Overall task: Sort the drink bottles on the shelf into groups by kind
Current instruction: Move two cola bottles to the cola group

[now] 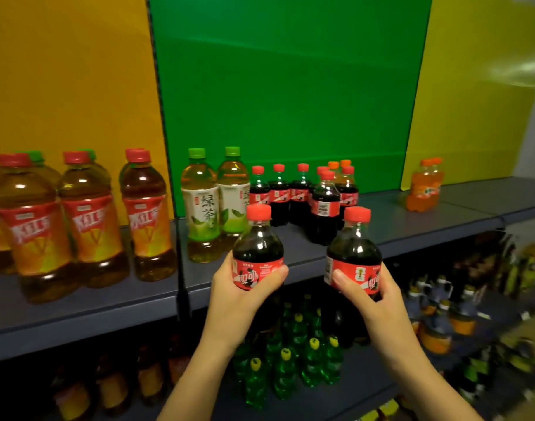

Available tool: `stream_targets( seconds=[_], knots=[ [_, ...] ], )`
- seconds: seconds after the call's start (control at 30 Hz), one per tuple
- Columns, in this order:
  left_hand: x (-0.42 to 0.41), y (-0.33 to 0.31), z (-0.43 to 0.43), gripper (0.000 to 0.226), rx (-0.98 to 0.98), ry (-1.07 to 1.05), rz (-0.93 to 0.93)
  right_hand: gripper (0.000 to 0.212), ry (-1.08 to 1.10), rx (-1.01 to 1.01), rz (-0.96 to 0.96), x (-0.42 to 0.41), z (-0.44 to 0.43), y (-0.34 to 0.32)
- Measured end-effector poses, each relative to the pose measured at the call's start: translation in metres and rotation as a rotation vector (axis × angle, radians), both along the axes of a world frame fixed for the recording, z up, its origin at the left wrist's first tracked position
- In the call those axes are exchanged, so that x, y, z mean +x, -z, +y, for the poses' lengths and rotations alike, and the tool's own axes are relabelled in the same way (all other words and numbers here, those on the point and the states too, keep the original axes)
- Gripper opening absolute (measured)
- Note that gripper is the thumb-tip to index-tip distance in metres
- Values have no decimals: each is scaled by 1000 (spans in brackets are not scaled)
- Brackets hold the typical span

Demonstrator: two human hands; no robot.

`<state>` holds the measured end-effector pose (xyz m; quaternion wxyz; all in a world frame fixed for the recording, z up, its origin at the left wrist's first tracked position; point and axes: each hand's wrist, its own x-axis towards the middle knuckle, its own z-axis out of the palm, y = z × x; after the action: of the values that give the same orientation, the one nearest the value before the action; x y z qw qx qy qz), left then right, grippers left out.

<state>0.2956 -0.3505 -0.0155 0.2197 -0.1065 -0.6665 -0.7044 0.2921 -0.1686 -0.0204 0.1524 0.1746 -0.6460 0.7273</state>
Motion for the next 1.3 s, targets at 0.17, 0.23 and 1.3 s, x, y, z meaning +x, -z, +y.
stream_targets(
  seconds=[0.17, 0.23, 1.3],
  knots=[
    [-26, 1, 38, 52, -17, 6, -28, 47, 68, 36, -7, -23, 32, 8],
    [-39, 0, 47, 52, -32, 5, -26, 46, 90, 37, -8, -35, 40, 9],
    [-216, -7, 75, 58, -170, -375, -37, 74, -5, 182, 68, -258, 68, 7]
  ],
)
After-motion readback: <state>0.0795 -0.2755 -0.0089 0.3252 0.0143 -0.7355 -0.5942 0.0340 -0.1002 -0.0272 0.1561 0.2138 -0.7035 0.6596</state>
